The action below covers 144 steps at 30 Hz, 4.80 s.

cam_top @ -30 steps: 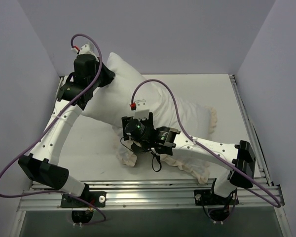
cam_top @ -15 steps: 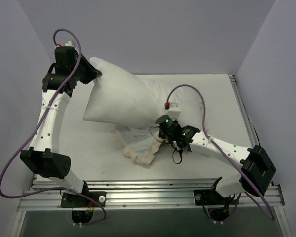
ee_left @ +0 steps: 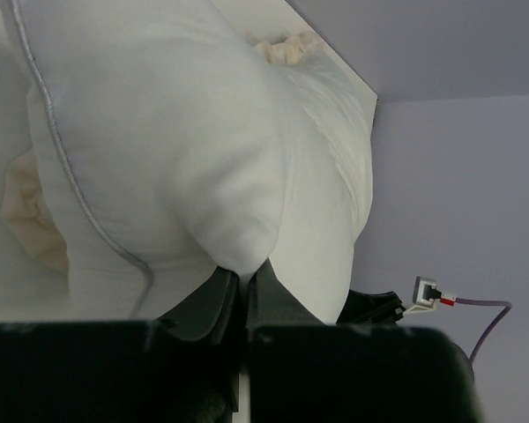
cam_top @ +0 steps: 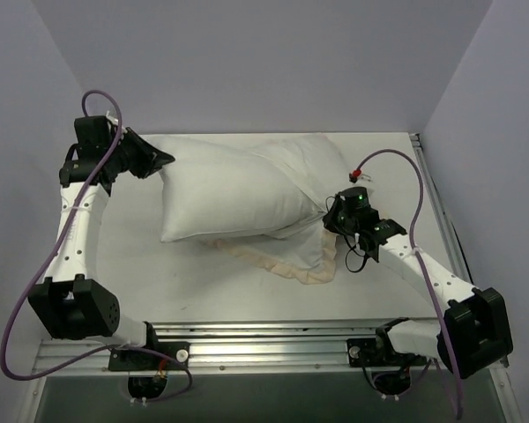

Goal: Remove the pillowcase from the pillow

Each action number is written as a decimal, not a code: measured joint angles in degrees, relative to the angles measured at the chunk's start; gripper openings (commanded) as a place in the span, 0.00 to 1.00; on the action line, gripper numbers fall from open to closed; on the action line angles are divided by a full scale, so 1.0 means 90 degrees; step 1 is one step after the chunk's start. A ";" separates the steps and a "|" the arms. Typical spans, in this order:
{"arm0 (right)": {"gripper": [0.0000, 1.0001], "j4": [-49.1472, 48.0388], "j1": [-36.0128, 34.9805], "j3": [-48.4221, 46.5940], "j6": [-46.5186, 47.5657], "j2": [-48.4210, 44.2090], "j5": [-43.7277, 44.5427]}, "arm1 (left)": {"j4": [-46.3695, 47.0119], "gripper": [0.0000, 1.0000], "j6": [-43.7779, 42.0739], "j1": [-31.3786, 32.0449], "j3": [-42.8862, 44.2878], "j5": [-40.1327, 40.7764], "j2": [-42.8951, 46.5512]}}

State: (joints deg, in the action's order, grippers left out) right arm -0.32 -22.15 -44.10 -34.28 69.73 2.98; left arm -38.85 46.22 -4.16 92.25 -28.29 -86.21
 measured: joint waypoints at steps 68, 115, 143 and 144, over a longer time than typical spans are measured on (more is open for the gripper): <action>0.00 0.2931 0.0469 -0.7907 0.3351 0.5916 -0.0755 | -0.0532 0.02 -0.2999 0.2616 -0.2091 0.1428 0.2545; 0.79 0.0787 -0.1392 -0.1919 0.1314 0.1158 -0.0151 | 0.1137 0.94 -0.4728 0.6465 -0.3616 0.4668 0.2334; 0.84 0.1202 -0.1460 -0.1683 0.1987 0.0141 -0.0850 | 0.1627 0.02 -0.4097 0.5982 -0.2863 0.5287 0.0199; 0.85 0.1197 -0.1535 -0.1683 0.1984 0.0141 -0.0874 | 0.1576 0.02 -0.4073 0.5965 -0.2776 0.5241 0.0199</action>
State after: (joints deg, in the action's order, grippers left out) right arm 10.46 -35.97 -59.24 -16.43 71.00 -4.89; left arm -24.67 9.56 49.52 67.26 18.87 -84.42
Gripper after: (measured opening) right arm 0.843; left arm 0.058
